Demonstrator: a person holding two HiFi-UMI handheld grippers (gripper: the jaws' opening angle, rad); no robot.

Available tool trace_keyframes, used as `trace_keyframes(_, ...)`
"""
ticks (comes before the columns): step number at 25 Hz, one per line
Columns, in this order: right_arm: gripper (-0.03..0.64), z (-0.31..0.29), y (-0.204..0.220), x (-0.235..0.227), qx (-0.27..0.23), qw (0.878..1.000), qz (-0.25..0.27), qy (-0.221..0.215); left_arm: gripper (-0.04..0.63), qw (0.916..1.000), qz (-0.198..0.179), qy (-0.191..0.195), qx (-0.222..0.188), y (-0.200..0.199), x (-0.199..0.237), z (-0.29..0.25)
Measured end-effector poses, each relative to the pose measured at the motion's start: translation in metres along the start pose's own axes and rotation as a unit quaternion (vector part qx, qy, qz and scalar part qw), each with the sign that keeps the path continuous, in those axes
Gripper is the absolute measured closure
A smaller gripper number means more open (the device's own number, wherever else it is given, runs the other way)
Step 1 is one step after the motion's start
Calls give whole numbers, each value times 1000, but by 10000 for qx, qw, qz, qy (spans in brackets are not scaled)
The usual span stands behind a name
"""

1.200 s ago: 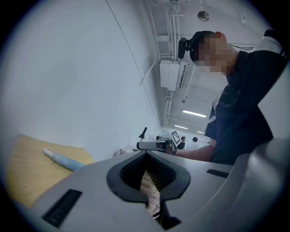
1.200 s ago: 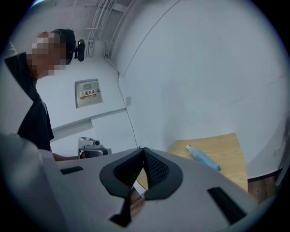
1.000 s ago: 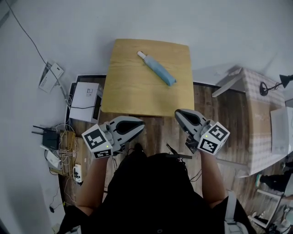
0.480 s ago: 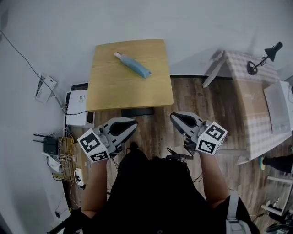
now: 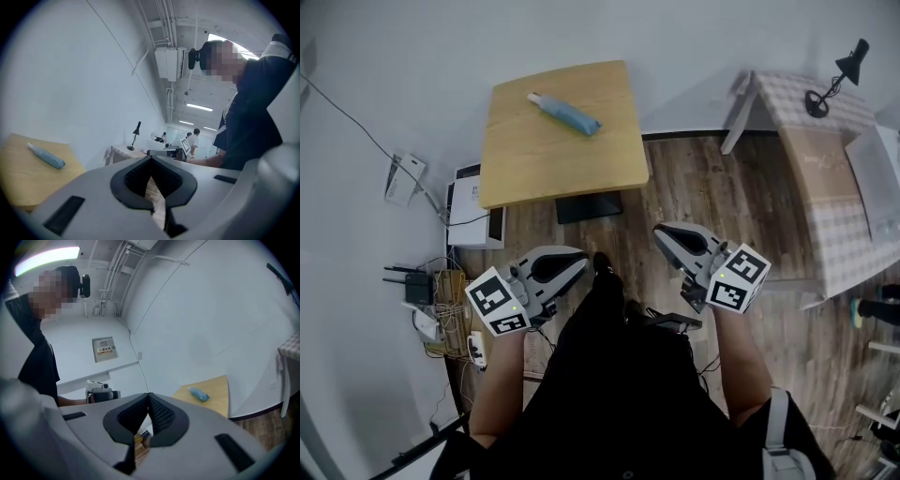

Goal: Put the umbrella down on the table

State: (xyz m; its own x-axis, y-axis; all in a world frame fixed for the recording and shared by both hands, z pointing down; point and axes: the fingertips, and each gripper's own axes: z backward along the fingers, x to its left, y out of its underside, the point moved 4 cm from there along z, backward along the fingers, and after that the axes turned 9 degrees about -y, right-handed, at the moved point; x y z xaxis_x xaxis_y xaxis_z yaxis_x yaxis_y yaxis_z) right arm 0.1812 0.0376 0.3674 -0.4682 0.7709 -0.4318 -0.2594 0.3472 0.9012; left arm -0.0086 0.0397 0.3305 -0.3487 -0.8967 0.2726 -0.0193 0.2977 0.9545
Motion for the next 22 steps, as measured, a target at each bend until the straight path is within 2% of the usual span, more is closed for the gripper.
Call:
trace_keyframes(7,598,-1,36,35,98,9996,-232,-83,583,9998,-31,-48,186,15,-24,26)
trace_keyframes(12,598,-11,50,72,375,9991,-58,-194,583,10000,76,-37,-50,23,-42,51)
trace_keyframes(18,598,-33,63,147,376,9977,309,-474,583,9999,54,-26,-133,39,-78,108)
trace_keyframes(22,598,-44,85,198,442,9954,417,-744,583,9994,224,-117,-256,58,-98,159)
